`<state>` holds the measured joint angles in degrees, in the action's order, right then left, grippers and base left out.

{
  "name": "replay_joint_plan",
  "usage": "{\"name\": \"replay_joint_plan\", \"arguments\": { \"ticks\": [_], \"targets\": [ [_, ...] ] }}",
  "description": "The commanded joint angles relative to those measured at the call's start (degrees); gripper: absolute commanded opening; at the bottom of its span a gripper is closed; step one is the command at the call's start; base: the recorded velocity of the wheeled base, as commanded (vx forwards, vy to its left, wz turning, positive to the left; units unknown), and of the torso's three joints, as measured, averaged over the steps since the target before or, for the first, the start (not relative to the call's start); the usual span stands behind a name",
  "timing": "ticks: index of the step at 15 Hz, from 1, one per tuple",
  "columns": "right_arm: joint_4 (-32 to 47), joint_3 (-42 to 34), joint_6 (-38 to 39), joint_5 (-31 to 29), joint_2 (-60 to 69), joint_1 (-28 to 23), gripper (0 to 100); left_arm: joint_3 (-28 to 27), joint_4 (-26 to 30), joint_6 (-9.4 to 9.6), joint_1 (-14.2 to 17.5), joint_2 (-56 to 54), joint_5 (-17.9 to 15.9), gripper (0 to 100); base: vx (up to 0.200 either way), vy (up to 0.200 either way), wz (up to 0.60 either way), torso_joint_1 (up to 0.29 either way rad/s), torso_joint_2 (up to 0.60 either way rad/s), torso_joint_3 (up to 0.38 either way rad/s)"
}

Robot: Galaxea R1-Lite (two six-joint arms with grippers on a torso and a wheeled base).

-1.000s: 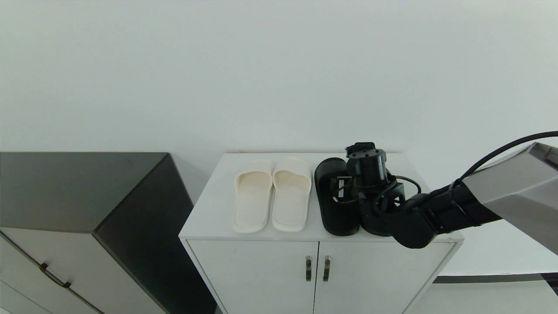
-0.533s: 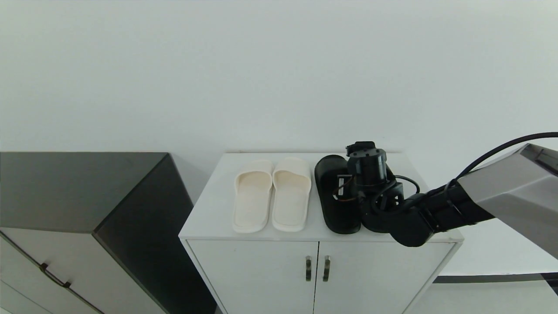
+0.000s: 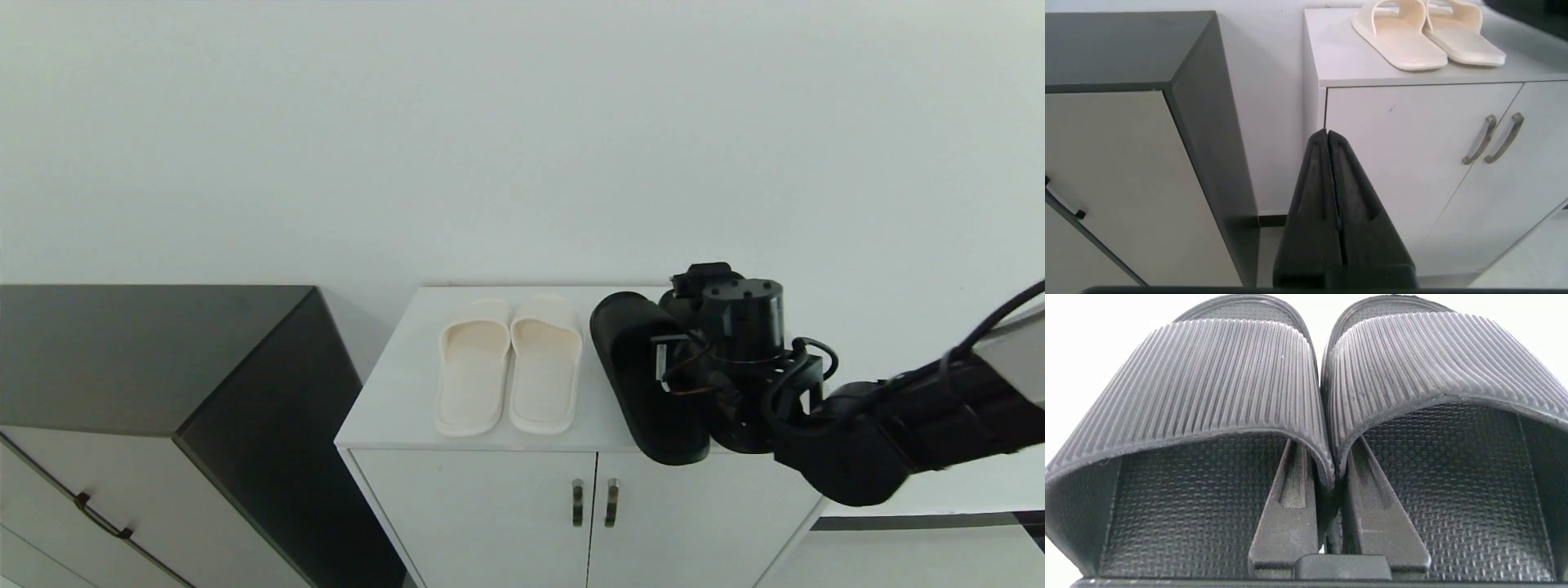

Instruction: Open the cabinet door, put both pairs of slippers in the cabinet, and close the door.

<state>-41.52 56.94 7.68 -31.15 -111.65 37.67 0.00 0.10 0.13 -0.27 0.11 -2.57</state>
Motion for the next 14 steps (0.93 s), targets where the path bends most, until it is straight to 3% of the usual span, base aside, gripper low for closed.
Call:
{"name": "replay_joint_plan", "arguments": {
  "ticks": [1, 5, 7, 14],
  "targets": [
    [0.5, -10.4, 0.0, 6.1, 13.6, 3.5, 0, 0.0, 0.0, -0.05, 0.0, 0.1, 0.0, 0, 0.000, 0.000, 0.00, 0.000, 0.00, 0.000],
    [2.0, -22.8, 0.5, 11.5, 24.6, 10.3, 0, 0.0, 0.0, 0.04, 0.0, 0.1, -0.1, 0, 0.000, 0.000, 0.00, 0.000, 0.00, 0.000],
    [1.8, -23.2, 0.4, 11.6, 25.0, 11.8, 0, 0.0, 0.0, 0.04, 0.0, 0.1, -0.1, 0, 0.000, 0.000, 0.00, 0.000, 0.00, 0.000],
    [1.7, -24.2, 0.5, 12.6, 25.0, 12.0, 0, 0.0, 0.0, -0.05, 0.0, 0.1, -0.1, 0, -0.200, 0.000, 0.00, 0.001, 0.00, 0.003]
  ]
}}
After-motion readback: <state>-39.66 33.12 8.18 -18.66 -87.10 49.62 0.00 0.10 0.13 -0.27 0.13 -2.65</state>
